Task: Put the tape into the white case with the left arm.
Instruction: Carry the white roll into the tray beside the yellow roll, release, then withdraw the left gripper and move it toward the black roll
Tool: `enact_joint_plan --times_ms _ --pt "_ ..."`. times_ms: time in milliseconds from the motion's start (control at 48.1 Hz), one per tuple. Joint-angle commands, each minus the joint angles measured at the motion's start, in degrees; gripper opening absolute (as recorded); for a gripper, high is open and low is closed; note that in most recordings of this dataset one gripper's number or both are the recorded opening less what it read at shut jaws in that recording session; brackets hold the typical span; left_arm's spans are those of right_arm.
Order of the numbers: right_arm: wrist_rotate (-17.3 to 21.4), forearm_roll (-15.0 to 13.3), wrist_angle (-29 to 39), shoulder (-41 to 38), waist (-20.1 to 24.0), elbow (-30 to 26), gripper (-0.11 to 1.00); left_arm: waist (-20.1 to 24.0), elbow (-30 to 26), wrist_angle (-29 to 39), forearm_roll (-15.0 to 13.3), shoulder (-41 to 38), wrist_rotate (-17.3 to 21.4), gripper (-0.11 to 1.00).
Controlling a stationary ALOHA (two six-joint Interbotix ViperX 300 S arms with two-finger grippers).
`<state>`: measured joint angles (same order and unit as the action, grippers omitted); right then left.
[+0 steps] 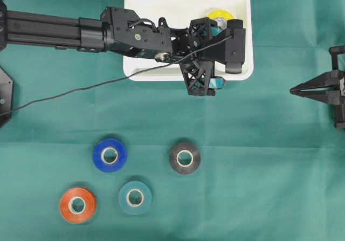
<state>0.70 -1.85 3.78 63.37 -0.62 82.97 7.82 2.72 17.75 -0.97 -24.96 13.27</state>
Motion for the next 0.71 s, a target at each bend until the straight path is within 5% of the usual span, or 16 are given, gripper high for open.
enact_joint_plan --times_ms 0,686 --pt "0.0 0.0 -0.53 -0.35 -0.09 -0.62 -0.09 0.0 -1.49 -0.53 -0.09 1.58 -0.09 0.9" --pt "0.09 0.0 -0.44 -0.35 0.0 -0.62 -0.09 -4.92 4.57 -0.18 -0.26 11.69 -0.44 0.89"
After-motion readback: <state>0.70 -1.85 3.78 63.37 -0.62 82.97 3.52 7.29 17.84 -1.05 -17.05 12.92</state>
